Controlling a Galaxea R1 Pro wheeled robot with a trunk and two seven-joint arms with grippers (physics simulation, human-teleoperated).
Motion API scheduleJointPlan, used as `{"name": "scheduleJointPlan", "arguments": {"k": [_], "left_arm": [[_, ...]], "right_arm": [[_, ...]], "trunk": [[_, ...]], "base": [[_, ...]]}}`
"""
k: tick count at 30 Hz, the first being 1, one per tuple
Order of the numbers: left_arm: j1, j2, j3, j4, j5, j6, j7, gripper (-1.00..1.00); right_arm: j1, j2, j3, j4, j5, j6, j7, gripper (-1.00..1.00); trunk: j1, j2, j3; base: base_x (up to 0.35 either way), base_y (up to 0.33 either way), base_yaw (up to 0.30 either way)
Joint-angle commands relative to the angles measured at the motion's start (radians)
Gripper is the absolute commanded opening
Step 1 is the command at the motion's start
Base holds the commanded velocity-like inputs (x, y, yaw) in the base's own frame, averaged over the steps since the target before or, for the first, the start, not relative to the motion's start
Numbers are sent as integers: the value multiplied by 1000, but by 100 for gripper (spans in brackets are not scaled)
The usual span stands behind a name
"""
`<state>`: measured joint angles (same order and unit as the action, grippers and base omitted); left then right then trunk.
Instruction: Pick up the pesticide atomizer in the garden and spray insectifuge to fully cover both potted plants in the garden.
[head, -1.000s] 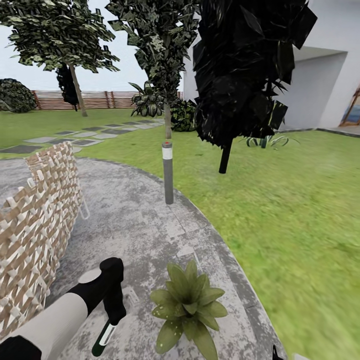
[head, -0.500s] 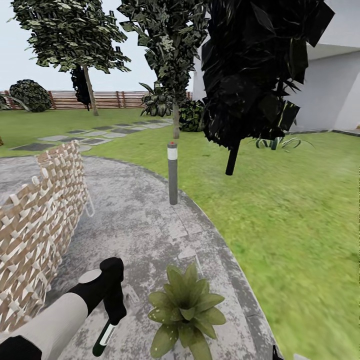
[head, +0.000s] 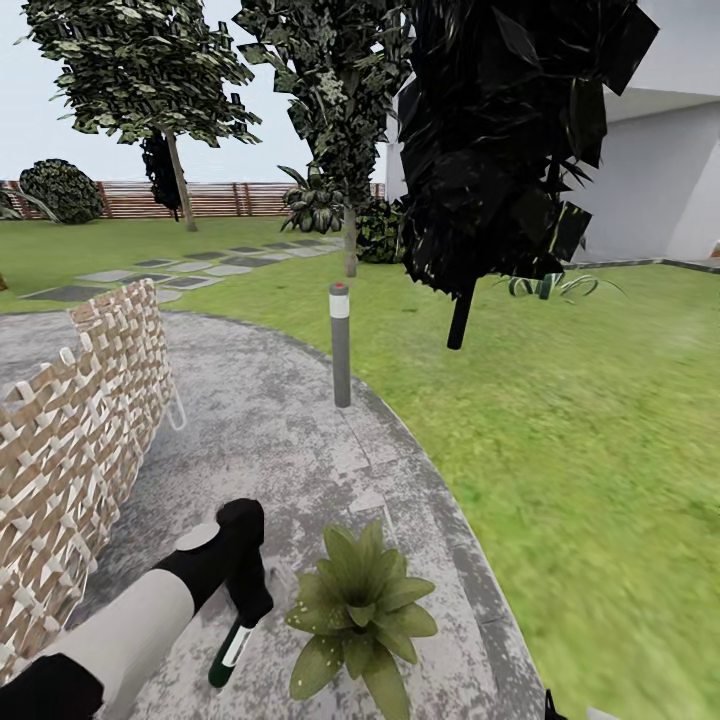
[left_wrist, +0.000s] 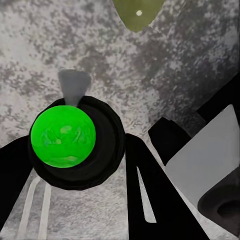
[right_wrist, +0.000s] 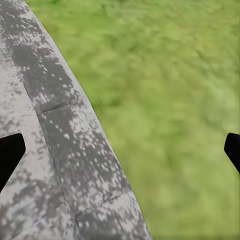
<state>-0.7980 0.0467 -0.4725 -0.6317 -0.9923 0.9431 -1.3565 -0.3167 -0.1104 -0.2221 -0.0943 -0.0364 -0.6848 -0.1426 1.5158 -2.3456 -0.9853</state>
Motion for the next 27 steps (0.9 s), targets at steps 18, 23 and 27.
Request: {"name": "scheduleJointPlan", "arguments": {"k": [18,23,27], "left_arm": [[-8,-2,-10,9,-8,17,-7,-100],[-1,10,-10,20,-5,16,69,-100],[4,16,-6,78,-5,12,95,-100]], "right_arm": [[-1,0,4,1,-3,-4,-2,100],[-1,0,4,1,-3,-4,-2,100],[-1,0,4,1,-3,-4,-2,100]], "trunk": [[0,0,-1],[0,0,-1],[0,0,-1]], "base": [[87,50,0],[2,1,0],[0,0,0]]}}
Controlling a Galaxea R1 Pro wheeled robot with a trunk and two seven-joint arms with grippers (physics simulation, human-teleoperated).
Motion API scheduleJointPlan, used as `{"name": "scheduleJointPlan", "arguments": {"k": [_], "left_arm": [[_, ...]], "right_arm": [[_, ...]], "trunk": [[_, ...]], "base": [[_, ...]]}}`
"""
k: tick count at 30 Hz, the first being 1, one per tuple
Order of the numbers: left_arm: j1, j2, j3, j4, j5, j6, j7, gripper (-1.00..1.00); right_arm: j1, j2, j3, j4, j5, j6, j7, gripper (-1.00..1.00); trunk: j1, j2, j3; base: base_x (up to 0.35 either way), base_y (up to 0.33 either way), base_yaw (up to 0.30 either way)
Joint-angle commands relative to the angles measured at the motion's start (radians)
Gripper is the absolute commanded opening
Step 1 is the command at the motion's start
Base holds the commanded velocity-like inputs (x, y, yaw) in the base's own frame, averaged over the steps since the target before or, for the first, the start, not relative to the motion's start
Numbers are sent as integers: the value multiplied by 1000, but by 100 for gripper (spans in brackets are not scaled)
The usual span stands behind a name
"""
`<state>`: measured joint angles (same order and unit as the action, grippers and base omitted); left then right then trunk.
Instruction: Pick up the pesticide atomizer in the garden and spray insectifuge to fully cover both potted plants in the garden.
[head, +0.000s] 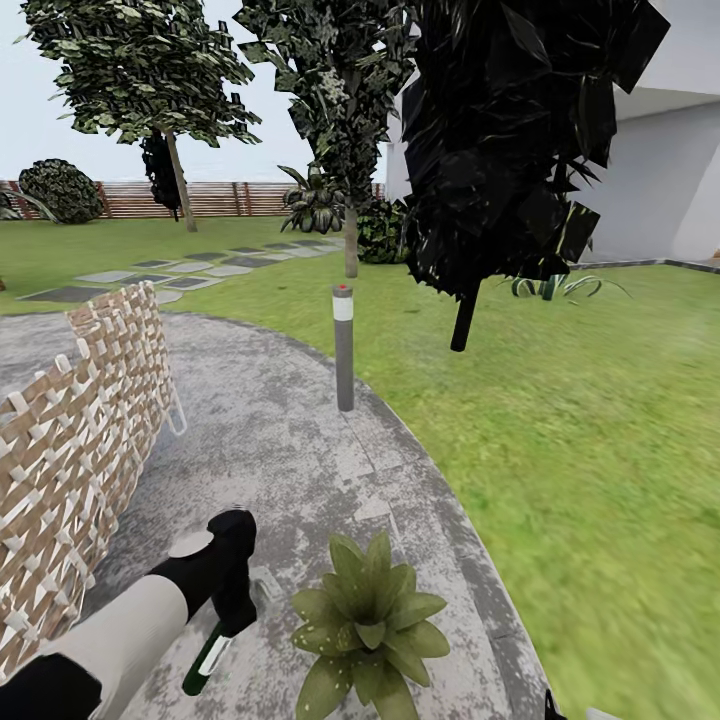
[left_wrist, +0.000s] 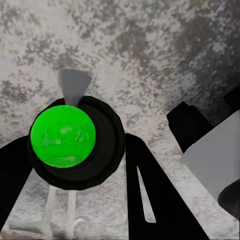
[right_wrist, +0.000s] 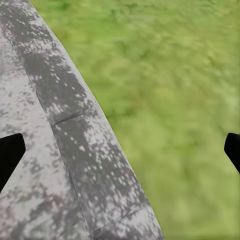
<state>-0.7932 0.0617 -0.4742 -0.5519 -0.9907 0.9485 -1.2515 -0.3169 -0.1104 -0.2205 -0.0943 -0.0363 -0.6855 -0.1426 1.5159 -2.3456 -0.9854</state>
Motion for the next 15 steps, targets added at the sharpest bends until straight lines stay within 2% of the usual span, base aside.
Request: {"name": "scheduleJointPlan", "arguments": {"k": [1,9,15], "left_arm": [[0,-1,-1,8,-6,5,-7,-100],[0,-12,9,17,6,1,-6,-100],[-10,-17,5,-23,6,9,-10,-100]], "right_arm": [[0,0,3,1,-4,-3,-2,100],[-1,0,3,1,-4,-3,-2,100],[0,0,1,1,-4,-3,-2,100]], "trunk": [[0,0,-1],[0,0,-1],[0,0,-1]], "base": [[0,0,0],[72,36,0],[15,10,0]]}}
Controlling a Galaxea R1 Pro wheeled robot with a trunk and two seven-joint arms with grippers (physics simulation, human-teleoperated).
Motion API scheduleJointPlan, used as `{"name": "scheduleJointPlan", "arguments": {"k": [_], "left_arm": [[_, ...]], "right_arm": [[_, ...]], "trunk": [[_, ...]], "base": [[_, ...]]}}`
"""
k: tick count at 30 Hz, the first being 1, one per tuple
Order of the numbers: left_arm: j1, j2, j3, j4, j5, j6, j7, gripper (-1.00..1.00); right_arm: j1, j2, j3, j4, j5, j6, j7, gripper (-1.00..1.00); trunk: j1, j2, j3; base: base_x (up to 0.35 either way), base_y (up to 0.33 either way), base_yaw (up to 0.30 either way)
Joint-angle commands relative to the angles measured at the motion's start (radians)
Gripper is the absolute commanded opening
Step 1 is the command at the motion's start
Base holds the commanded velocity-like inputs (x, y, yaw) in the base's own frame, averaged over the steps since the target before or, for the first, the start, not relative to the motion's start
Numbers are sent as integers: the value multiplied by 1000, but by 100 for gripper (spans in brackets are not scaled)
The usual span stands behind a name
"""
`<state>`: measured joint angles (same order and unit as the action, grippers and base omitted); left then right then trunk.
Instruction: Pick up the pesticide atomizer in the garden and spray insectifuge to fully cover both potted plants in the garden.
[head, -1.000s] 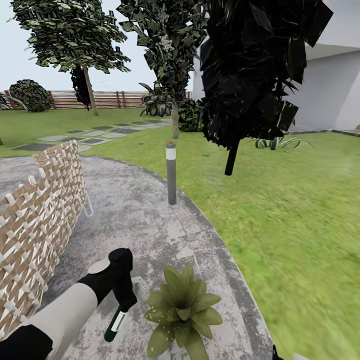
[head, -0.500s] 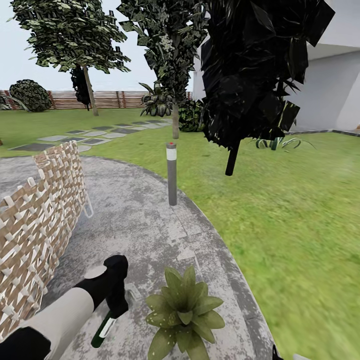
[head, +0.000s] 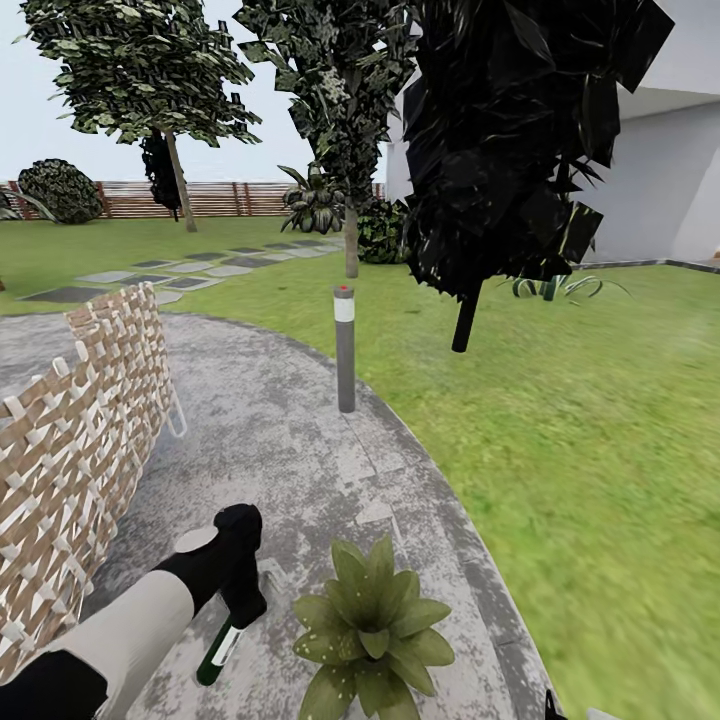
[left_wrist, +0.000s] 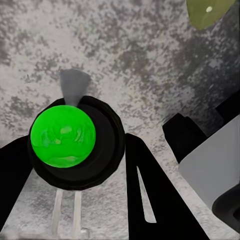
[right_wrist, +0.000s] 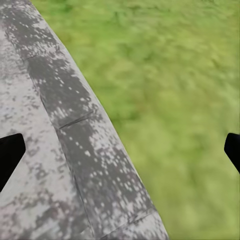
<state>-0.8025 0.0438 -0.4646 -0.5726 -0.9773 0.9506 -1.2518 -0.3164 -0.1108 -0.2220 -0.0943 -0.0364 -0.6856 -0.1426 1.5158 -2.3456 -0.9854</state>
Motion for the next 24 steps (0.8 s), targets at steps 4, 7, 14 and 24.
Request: {"name": "scheduleJointPlan", "arguments": {"k": [4,7,14,24], "left_arm": [[0,3,1,-13,-7,6,-14,-100],[10,19,-2,18,-7,-2,-8,-100],[12,14,8,61,-7,-4,-6,-100],[-5,9,43,30,-9,1,-5,-100]], "right_arm": [[-1,0,3,1,-3,-3,-2,100],[-1,4,4,-1,-5,-3,-1,100],[-1,5,2,-1,-5,-3,-2,100],[-1,5,3,-1,-5,-3,-2,100]], "trunk": [[0,0,-1],[0,0,-1],[0,0,-1],[0,0,-1]], "base": [[0,0,0],[0,0,0],[0,0,0],[93,86,0]]}}
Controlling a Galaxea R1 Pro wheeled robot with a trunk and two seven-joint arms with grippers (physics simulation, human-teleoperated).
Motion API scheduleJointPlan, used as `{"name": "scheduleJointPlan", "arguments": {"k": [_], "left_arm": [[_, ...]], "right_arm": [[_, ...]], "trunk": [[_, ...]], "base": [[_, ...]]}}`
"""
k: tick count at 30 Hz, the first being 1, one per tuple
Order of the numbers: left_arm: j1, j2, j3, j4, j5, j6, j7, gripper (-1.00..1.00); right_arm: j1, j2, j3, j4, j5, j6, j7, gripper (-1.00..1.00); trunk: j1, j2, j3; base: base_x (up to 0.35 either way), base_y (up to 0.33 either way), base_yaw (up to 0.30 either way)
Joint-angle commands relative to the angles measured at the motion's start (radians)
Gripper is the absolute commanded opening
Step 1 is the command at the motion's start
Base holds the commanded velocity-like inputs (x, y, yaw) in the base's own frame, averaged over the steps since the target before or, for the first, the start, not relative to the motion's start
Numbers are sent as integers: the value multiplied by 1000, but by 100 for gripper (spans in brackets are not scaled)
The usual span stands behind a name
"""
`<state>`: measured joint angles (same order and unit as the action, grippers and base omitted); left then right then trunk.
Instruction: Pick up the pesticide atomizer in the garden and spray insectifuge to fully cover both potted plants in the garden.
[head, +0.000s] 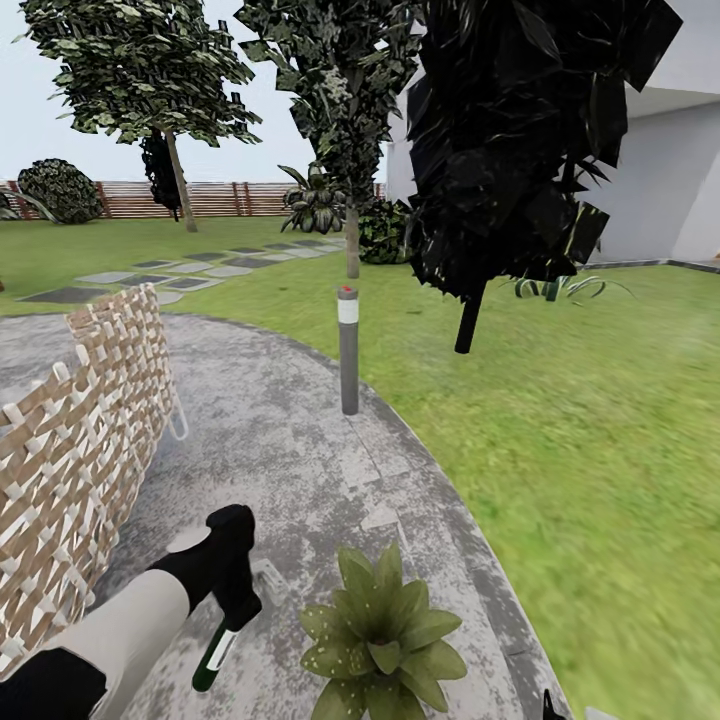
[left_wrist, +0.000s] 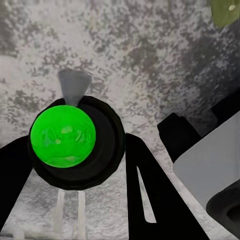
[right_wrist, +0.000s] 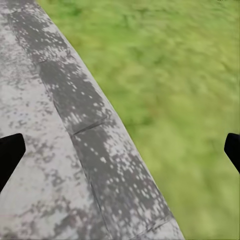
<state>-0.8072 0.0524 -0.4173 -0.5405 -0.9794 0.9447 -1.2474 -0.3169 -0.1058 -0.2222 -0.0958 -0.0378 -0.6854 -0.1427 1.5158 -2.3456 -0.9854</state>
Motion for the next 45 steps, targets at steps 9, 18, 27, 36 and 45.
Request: {"name": "scheduleJointPlan", "arguments": {"k": [9,18,27,36,45], "left_arm": [[14,-1,-5,0,-6,0,1,-100],[52,-5,-4,1,-6,-66,14,-100],[54,-42,-7,-55,-18,-97,14,-100],[56,-35,-5,-35,-8,-90,20,-100],[56,-41,-1,-35,-5,-89,20,-100]], "right_arm": [[-1,0,3,1,-4,-3,-1,100],[-1,0,3,1,-4,-3,-1,100],[-1,0,3,1,-4,-3,-1,100],[-1,0,3,1,-4,-3,-1,100],[-1,0,3,1,-4,-3,-1,100]], "trunk": [[0,0,-1],[0,0,-1],[0,0,-1],[0,0,-1],[0,0,-1]], "base": [[5,4,0],[0,0,0],[-75,0,0],[-2,0,26],[-91,-102,179]]}}
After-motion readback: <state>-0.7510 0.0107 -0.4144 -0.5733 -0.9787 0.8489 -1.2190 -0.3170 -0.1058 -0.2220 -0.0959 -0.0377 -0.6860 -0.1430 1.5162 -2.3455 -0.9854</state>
